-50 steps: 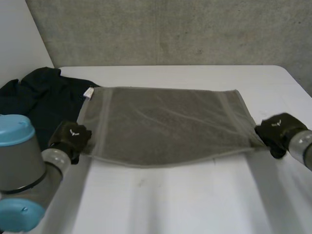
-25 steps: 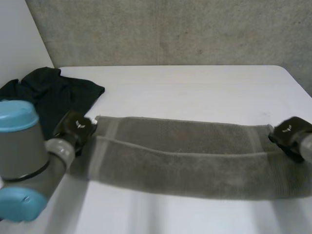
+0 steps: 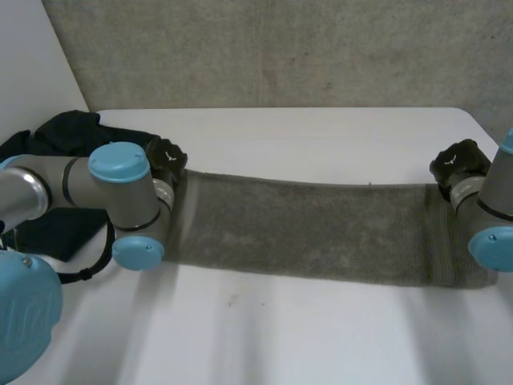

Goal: Fold the laundry.

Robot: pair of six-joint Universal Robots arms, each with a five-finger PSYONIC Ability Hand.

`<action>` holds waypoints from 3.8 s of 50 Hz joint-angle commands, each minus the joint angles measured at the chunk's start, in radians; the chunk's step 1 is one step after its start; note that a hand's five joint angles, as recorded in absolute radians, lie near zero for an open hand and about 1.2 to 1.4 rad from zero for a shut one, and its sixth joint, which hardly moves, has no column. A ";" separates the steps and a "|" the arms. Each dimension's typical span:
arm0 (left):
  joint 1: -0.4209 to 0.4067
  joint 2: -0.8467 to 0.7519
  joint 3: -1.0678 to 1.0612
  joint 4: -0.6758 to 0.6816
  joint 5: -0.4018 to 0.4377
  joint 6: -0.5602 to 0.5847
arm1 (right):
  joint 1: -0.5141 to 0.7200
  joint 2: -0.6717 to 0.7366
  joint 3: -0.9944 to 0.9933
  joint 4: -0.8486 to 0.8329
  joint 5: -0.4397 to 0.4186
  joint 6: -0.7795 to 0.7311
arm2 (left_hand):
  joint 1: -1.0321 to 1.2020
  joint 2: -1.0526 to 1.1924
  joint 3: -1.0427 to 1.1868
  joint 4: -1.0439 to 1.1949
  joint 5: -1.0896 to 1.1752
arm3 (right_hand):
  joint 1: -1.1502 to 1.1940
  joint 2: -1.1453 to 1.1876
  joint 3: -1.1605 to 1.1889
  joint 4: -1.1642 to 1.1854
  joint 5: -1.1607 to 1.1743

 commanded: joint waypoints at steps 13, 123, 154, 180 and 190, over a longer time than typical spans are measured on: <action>-0.041 0.048 -0.056 0.048 -0.060 -0.009 | 0.020 -0.135 -0.013 0.031 0.021 0.301 | -0.969 -1.019 -1.017 -1.024 -0.965 | -0.824 -0.994 -1.003 -1.014 -0.997; -0.019 0.634 -0.711 0.064 0.043 -0.431 | 0.362 -0.285 0.127 0.072 -0.096 0.709 | -0.969 -1.019 -1.017 -1.024 -0.965 | -0.738 -0.907 -0.916 -0.928 -0.911; -0.025 0.616 -0.731 0.075 0.041 -0.432 | 0.213 0.142 -0.158 0.224 -0.233 0.941 | -0.969 -1.019 -1.017 -1.024 -0.965 | -0.148 -0.318 -0.327 -0.338 -0.321; 0.005 0.651 -0.758 0.074 0.034 -0.432 | 0.572 0.044 -0.254 0.233 -0.384 0.932 | -0.969 -1.019 -1.017 -1.024 -0.965 | 0.398 0.228 0.219 0.208 0.224; -0.004 0.653 -0.763 0.074 0.040 -0.432 | 0.659 0.087 -0.164 0.232 -0.349 0.789 | -0.969 -1.019 -1.017 -1.024 -0.965 | 0.017 -0.152 -0.162 -0.173 -0.156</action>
